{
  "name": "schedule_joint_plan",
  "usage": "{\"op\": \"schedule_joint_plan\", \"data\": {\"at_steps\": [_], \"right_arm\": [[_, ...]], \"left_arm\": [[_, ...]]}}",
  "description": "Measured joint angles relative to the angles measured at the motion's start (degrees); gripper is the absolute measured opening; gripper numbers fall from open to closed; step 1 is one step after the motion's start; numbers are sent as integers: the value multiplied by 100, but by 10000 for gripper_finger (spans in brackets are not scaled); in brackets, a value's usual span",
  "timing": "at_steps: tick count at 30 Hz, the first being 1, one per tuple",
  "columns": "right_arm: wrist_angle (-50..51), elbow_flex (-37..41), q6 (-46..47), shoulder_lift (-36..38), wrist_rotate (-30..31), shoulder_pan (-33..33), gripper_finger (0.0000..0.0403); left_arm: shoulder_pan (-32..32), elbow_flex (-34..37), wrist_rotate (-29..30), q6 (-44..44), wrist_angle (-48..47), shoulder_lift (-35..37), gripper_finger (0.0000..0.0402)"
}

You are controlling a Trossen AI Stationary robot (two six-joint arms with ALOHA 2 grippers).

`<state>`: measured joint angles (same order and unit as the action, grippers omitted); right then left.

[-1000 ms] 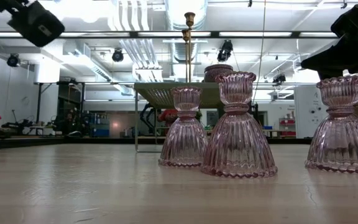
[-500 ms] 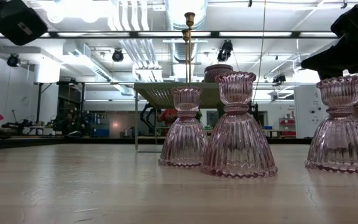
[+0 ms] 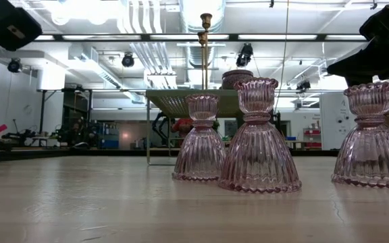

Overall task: Pick & Place candle stick holders
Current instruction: Put the gold candle holder on the shelf aligned with the other gold candle holders

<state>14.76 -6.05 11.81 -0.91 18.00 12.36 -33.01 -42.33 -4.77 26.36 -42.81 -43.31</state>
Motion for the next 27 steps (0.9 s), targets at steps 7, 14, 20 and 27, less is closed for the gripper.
{"op": "schedule_joint_plan", "data": {"at_steps": [7, 14, 20, 27], "right_arm": [[0, 0, -1, 1, 0, -1, 13], [0, 0, 0, 2, 0, -2, 13], [0, 0, 0, 0, 0, -1, 13], [2, 0, 0, 0, 0, -2, 13]], "left_arm": [[0, 156, 97, -32, 397, -119, 237], [1, 156, 231, -148, 385, -120, 228], [2, 156, 275, -277, 424, -120, 190], [4, 156, 395, -490, 518, -118, 146]]}}
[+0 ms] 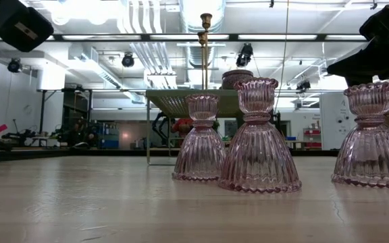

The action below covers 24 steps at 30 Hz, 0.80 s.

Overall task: Pick & Place candle stick holders
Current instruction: Put the gold candle holder on the shelf aligned with the other gold candle holders

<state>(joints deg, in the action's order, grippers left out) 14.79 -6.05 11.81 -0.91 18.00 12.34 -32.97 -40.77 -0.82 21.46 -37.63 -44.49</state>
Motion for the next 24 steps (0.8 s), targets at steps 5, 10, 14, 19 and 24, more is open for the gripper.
{"op": "schedule_joint_plan", "data": {"at_steps": [5, 10, 14, 19, 24], "right_arm": [[-2, 1, 0, 0, 0, 2, 13], [-2, 0, -1, 1, 0, 1, 13], [-2, -1, 0, 0, 0, 2, 13], [-1, -1, -2, 0, 0, 2, 13], [-2, -1, 0, 0, 0, 0, 13]], "left_arm": [[-1, -62, 360, -219, 78, 6, 135], [0, -249, 836, -441, 66, 9, 139], [28, -564, 1329, -814, 82, 11, 139], [146, -1116, 2262, -998, 136, 6, 139], [449, -1454, 2601, -1495, 633, -107, 137]]}}
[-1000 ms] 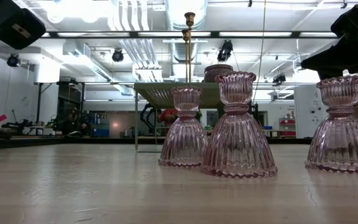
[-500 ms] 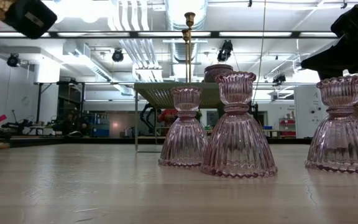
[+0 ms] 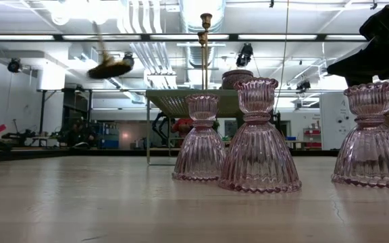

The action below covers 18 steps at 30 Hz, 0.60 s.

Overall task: Pick & Place candle stick holders
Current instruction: Put the gold candle holder on the shelf aligned with the other gold candle holders

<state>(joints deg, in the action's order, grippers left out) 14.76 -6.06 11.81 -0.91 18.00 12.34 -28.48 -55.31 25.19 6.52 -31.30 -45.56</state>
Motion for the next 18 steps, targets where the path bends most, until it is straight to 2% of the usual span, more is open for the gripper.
{"op": "schedule_joint_plan", "data": {"at_steps": [10, 18], "right_arm": [[2, 2, 0, 2, -2, 2, 13], [0, 1, 0, 0, 0, 2, 13]], "left_arm": [[1293, -724, -70, -381, 692, -765, 137], [2408, -1599, -1164, -695, 778, -1788, 136]]}}
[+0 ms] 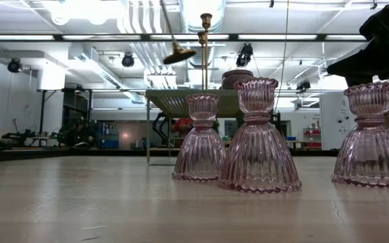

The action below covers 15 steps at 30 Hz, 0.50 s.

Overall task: Pick & Place candle stick holders
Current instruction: Put the gold candle holder on the shelf aligned with the other gold candle holders

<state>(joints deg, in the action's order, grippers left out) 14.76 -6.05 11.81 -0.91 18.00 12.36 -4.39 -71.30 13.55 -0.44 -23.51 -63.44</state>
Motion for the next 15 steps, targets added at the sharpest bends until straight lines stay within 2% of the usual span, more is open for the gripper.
{"op": "schedule_joint_plan", "data": {"at_steps": [7, 11, 15], "right_arm": [[0, 0, -1, 0, 0, -1, 13], [0, 0, 0, 0, 0, 0, 13], [1, -2, 0, 1, 0, -1, 13]], "left_arm": [[726, -874, -650, -233, -202, -939, 136], [1075, -1429, -758, -105, -562, -1417, 136], [1364, -1918, -1164, 6, -934, -1846, 136]]}}
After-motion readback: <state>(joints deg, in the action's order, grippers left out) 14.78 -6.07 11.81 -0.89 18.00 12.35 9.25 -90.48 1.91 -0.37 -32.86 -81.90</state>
